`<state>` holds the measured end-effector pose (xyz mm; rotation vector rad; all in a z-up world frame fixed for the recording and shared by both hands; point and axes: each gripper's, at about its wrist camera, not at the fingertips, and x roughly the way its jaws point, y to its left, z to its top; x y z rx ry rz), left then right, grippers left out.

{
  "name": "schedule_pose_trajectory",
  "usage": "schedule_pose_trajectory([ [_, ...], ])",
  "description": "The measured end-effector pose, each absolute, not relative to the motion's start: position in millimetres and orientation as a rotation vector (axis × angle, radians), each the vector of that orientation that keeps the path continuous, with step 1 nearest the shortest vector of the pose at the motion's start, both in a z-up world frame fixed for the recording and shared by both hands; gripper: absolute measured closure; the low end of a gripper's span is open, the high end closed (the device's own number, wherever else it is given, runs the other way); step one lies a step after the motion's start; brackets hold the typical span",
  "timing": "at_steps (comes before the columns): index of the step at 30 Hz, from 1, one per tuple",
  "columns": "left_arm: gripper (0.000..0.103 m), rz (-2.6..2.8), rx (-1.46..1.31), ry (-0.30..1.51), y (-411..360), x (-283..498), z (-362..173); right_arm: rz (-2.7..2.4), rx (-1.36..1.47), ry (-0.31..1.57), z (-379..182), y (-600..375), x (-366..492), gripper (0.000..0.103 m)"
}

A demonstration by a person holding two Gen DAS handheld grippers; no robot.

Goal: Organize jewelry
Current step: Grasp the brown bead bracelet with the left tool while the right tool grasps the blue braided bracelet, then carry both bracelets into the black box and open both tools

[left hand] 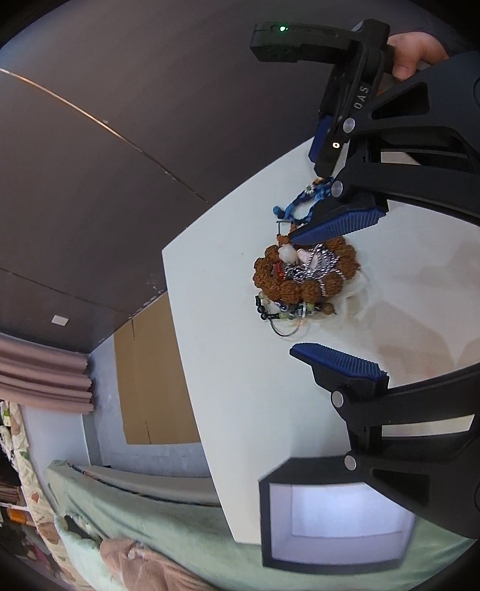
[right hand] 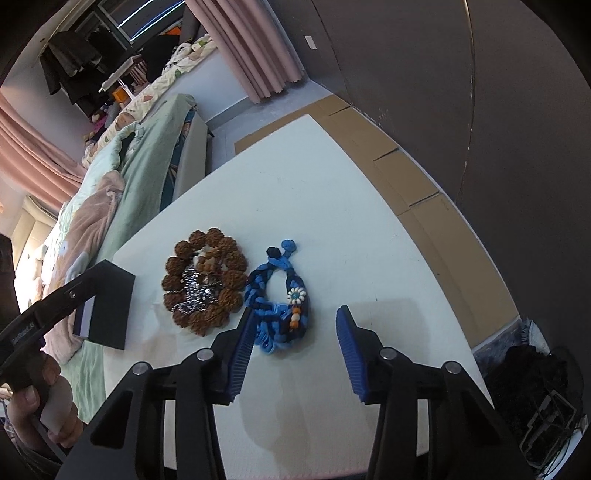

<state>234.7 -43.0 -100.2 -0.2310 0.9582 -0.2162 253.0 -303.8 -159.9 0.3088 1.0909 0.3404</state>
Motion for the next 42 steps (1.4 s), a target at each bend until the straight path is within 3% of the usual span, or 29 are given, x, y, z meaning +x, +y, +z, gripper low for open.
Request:
schedule_pose_trajectory([
  [10, 0.050, -0.246, -0.175, 1.018, -64.0, 281.2, -125.6, 0.350, 0.282, 1.110, -178.3, -290.9, 262.9, 0.067],
  [12, 0.051, -0.253, -0.153, 1.033, -70.9, 288.8, -130.6, 0.354, 0.283, 1.107, -179.8, -290.3, 265.1, 0.074],
  [15, 0.060, -0.256, -0.115, 1.063, -78.9, 294.2, -138.1, 0.370, 0.292, 1.107, -182.3, -287.3, 268.8, 0.082],
  [18, 0.076, -0.247, -0.090, 1.109, -82.9, 298.6, -144.7, 0.387, 0.287, 1.097, -182.2, -285.1, 270.5, 0.089],
  [23, 0.077, -0.235, -0.080, 1.075, -82.9, 287.5, -126.3, 0.388, 0.295, 1.091, -182.9, -289.6, 269.2, 0.091],
  [24, 0.084, -0.233, -0.079, 1.067, -82.9, 285.0, -121.2, 0.386, 0.296, 1.089, -182.9, -291.0, 268.3, 0.091],
  [42, 0.083, -0.249, -0.181, 0.895, -55.6, 229.6, -27.6, 0.390, 0.386, 0.981, -145.9, -313.6, 242.2, 0.093],
])
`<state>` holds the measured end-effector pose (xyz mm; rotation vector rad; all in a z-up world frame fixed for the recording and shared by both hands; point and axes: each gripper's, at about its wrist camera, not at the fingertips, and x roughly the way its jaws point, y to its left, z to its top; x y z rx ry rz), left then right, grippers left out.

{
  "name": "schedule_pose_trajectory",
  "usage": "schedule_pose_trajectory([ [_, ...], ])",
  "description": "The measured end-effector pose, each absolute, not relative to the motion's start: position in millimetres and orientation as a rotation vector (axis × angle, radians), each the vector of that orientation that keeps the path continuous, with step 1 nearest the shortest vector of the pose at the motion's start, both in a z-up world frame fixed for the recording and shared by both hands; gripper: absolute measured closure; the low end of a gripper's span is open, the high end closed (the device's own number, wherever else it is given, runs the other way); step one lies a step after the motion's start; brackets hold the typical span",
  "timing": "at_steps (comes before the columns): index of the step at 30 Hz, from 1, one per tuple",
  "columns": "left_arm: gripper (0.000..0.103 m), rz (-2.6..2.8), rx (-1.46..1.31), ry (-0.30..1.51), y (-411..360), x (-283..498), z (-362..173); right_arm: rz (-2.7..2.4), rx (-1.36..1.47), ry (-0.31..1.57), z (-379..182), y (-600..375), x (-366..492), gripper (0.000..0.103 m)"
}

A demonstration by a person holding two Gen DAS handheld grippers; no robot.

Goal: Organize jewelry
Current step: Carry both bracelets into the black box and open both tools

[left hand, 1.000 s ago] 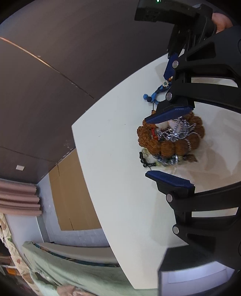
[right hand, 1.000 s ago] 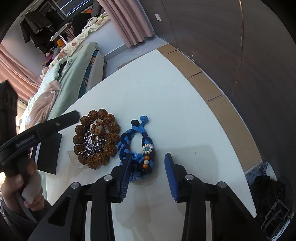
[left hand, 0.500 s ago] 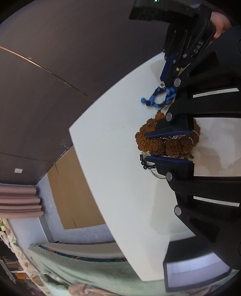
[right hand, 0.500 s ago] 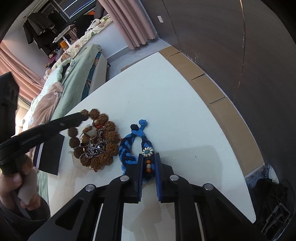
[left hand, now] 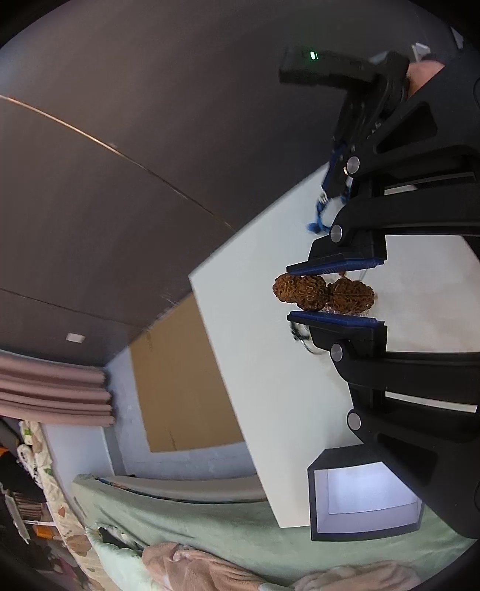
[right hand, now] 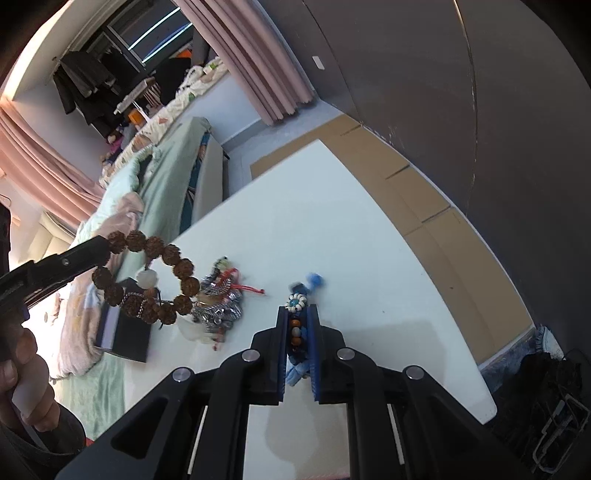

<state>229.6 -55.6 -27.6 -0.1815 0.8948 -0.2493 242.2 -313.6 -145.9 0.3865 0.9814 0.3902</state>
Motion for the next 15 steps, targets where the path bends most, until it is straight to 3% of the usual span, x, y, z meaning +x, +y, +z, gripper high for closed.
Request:
schedule_pose_trajectory([
  [15, 0.083, -0.205, -0.150, 0.740, -40.9, 177.7, 50.6, 0.479, 0.366, 0.894, -86.0, -298.5, 202.5, 0.093],
])
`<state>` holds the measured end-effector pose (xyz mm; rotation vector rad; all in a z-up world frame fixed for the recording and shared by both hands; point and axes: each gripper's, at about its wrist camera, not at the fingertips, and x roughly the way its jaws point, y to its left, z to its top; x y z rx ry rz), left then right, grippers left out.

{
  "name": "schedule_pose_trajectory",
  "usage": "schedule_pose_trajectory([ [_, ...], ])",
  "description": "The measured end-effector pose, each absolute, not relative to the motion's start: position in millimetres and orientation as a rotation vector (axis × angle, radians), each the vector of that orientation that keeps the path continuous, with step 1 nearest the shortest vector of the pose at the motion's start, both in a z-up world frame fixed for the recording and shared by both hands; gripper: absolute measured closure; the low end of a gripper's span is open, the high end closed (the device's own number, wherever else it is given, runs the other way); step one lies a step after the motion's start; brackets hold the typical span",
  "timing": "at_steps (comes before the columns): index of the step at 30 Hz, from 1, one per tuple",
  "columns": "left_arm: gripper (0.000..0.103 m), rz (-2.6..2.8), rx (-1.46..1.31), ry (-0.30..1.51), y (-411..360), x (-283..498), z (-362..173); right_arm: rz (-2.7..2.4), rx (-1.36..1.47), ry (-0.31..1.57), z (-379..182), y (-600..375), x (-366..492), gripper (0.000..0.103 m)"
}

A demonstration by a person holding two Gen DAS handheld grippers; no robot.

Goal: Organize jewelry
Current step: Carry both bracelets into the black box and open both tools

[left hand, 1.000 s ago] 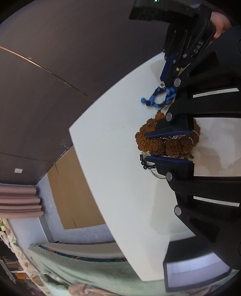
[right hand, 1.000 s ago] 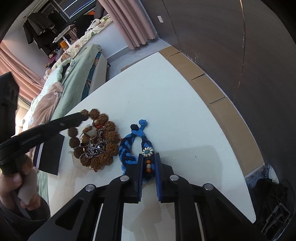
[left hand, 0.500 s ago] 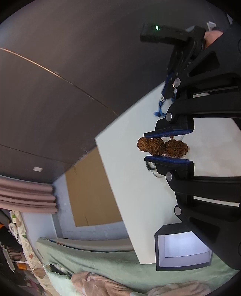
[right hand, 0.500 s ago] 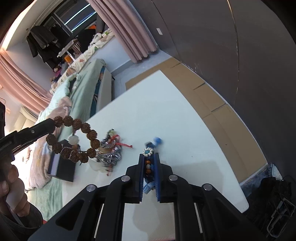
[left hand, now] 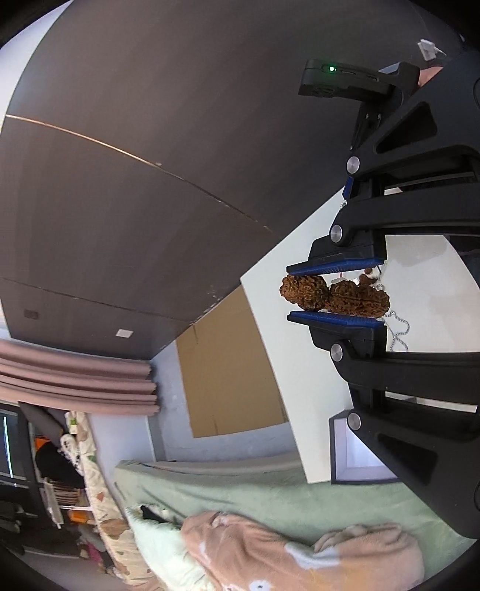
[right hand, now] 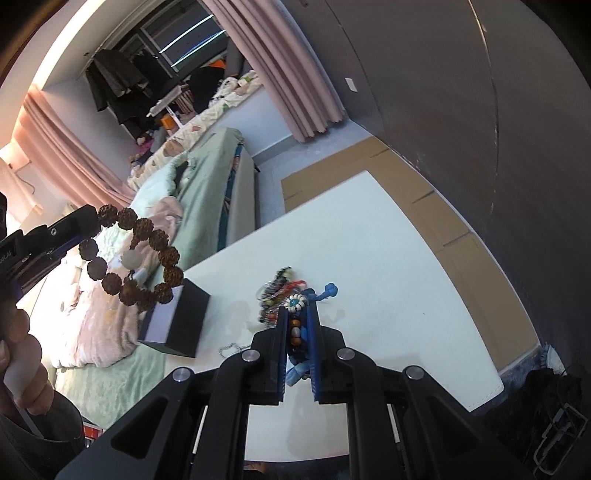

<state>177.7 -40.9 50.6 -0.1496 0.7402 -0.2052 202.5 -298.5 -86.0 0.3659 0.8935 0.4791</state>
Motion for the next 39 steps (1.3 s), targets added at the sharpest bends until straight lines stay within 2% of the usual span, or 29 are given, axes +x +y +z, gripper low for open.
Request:
schedule_pose_trajectory([
  [14, 0.083, -0.110, -0.192, 0.708, 6.1, 141.0, 65.0, 0.580, 0.315, 0.839, -41.4, -267.2, 191.9, 0.093],
  [39, 0.083, -0.038, -0.414, 0.830, 105.8, 173.5, -38.3, 0.690, 0.186, 0.893, -33.6, -149.2, 214.0, 0.093],
])
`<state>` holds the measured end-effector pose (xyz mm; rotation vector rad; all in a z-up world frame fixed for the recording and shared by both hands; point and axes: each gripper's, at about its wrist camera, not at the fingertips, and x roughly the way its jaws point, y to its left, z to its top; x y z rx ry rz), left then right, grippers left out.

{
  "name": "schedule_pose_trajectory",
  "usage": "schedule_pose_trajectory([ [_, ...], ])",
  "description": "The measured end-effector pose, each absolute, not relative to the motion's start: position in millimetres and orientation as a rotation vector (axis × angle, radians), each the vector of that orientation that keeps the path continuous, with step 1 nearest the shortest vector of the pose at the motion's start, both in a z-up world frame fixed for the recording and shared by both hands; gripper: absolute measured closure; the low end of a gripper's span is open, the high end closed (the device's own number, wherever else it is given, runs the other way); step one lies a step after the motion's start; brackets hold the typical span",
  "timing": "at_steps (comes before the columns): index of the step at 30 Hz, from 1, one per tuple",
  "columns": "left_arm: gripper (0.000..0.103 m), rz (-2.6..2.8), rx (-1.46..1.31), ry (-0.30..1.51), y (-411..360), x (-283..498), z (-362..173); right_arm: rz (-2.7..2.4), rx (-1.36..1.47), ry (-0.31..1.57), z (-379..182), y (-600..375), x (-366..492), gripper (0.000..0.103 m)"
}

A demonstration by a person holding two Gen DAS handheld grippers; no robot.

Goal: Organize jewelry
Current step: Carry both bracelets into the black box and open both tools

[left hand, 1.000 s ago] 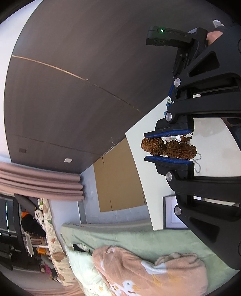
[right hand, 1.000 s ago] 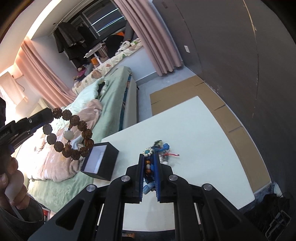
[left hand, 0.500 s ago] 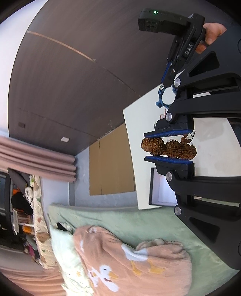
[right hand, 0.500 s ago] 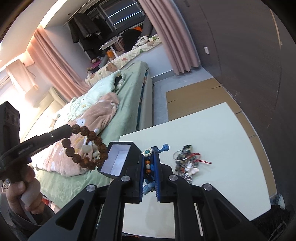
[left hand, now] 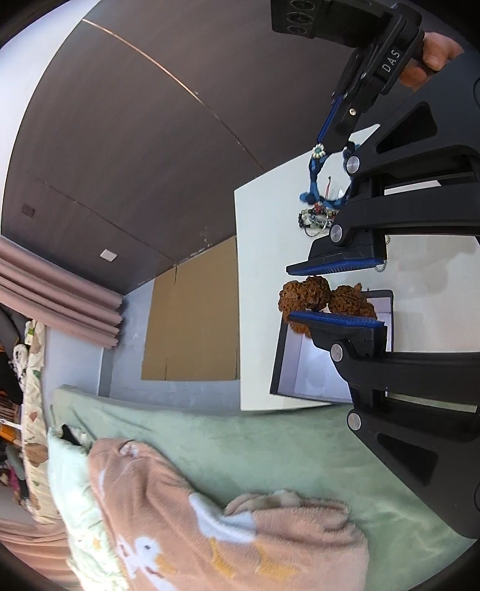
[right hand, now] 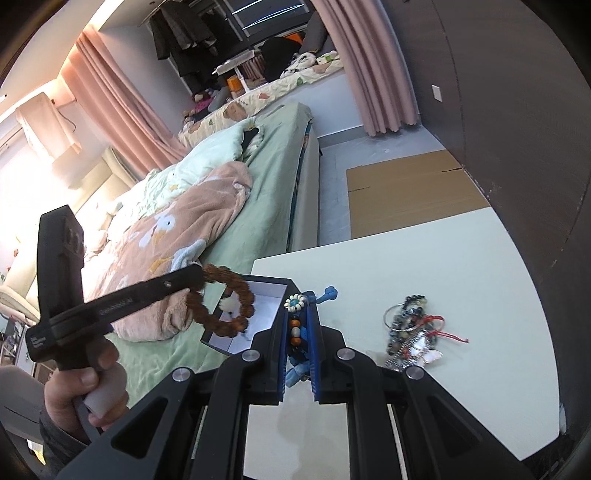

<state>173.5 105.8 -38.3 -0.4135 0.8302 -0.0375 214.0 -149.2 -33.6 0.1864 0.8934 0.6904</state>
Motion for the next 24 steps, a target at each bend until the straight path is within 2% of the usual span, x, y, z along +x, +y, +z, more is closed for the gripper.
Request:
schedule_pose_trajectory([
  [2, 0.082, -0.016, -0.399, 0.833, 108.0, 174.8, -42.0, 0.696, 0.179, 0.901, -35.3, -140.4, 217.0, 0.093],
  [4, 0.060, 0.010, -0.395, 0.827, 113.8, 174.3, -43.9, 0.703, 0.174, 0.908, -38.1, -130.1, 220.1, 0.093],
  [8, 0.050, 0.056, -0.407, 0.812, 131.3, 163.3, -46.8, 0.733, 0.166, 0.924, -41.8, -108.3, 224.9, 0.093],
  [10, 0.035, 0.089, -0.411, 0.803, 141.0, 154.2, -47.5, 0.751, 0.163, 0.930, -43.5, -97.0, 226.4, 0.093],
  [16, 0.019, 0.157, -0.428, 0.784, 163.4, 128.5, -46.8, 0.819, 0.188, 0.949, -45.4, -63.8, 230.4, 0.092],
  [18, 0.011, 0.174, -0.429, 0.782, 167.0, 122.6, -46.5, 0.851, 0.216, 0.954, -46.2, -54.8, 232.2, 0.088],
  [19, 0.008, 0.183, -0.429, 0.780, 168.5, 119.2, -45.9, 0.848, 0.220, 0.963, -47.5, -51.8, 233.8, 0.084],
  [20, 0.008, 0.192, -0.430, 0.777, 169.5, 116.6, -45.3, 0.841, 0.224, 0.977, -49.1, -50.1, 236.6, 0.056],
  [21, 0.008, 0.200, -0.431, 0.776, 170.0, 113.6, -44.6, 0.833, 0.238, 0.971, -48.9, -52.5, 237.3, 0.037],
  [24, 0.007, 0.209, -0.437, 0.773, 168.8, 109.2, -43.9, 0.803, 0.245, 0.936, -45.1, -68.2, 236.8, 0.036],
])
